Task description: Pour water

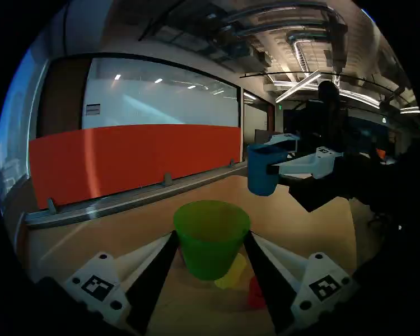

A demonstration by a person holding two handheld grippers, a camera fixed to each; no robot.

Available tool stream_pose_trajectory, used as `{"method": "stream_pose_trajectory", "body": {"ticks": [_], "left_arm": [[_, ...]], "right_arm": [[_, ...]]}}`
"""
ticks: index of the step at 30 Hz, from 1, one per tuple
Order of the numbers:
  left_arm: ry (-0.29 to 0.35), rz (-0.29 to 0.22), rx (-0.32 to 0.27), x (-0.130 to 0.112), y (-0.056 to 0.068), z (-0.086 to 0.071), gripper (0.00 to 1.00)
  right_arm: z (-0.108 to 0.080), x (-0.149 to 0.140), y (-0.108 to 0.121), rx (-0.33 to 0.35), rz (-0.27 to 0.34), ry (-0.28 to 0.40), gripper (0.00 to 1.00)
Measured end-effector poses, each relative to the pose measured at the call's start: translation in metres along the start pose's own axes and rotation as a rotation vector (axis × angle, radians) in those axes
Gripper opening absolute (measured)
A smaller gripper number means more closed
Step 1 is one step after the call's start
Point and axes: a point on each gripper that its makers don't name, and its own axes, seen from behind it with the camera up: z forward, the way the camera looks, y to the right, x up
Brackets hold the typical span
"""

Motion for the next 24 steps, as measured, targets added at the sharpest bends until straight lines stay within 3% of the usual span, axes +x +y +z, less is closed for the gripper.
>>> {"method": "stream_pose_trajectory", "body": {"ticks": [24], "left_arm": [[0.038,-0.026,-0.004,-0.004,0.018,0.002,0.84]], "right_arm": [[0.028,0.051,0.0,0.036,-0.245,0.01,0.9]]}}
